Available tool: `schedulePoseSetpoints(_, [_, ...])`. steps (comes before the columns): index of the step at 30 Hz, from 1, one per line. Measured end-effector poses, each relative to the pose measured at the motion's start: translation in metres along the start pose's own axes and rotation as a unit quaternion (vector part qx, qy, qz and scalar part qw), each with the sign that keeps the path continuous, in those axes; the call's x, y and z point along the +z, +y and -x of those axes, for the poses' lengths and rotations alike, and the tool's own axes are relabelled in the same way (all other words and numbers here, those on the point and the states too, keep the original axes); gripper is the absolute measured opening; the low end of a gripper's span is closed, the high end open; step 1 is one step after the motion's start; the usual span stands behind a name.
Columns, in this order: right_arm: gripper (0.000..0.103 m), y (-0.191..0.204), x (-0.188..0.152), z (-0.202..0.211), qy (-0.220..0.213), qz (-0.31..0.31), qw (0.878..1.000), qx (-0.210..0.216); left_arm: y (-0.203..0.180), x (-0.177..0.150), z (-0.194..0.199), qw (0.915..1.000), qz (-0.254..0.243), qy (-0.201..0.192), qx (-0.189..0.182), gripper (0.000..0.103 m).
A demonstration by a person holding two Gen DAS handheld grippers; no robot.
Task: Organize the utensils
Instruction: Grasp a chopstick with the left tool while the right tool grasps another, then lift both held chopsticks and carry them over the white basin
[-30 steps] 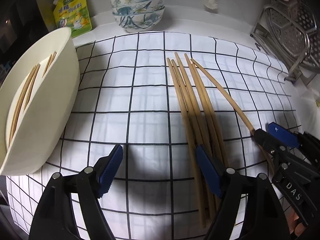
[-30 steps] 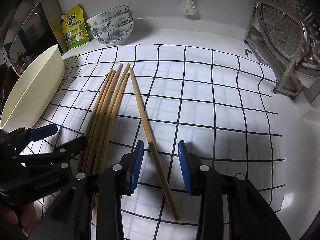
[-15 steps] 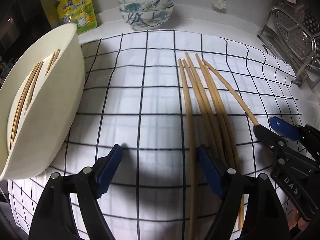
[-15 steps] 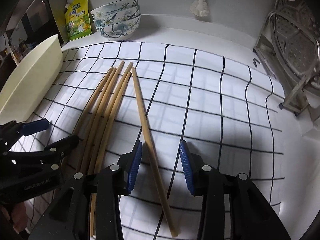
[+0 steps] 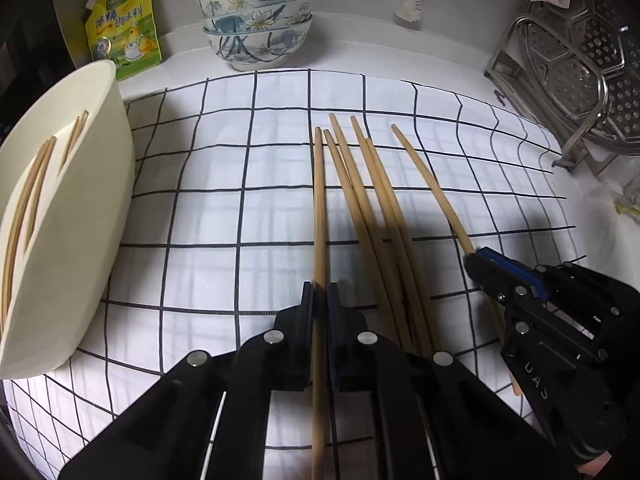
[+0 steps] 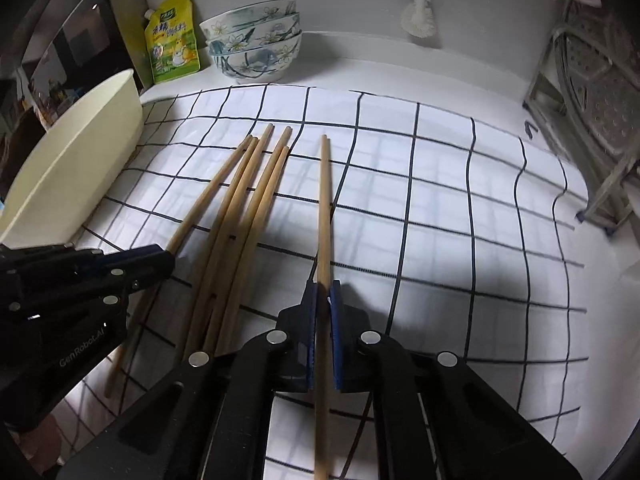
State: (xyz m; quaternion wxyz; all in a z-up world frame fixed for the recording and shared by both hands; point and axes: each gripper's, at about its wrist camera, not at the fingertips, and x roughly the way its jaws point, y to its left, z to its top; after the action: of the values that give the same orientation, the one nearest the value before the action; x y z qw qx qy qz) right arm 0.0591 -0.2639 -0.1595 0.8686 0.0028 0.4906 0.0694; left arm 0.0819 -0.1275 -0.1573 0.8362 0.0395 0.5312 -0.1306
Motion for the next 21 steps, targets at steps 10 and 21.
schedulePoseSetpoints(10, [0.006, -0.01, -0.003, 0.028, -0.006, -0.067, 0.997, 0.024, 0.011, 0.001, 0.031, 0.9994, 0.0, -0.024, -0.025, 0.007])
schedulePoseSetpoints(21, [0.006, 0.016, 0.027, 0.079, -0.062, -0.088, 0.993, 0.05, 0.047, 0.02, 0.107, 0.9955, 0.004, -0.093, -0.014, 0.007])
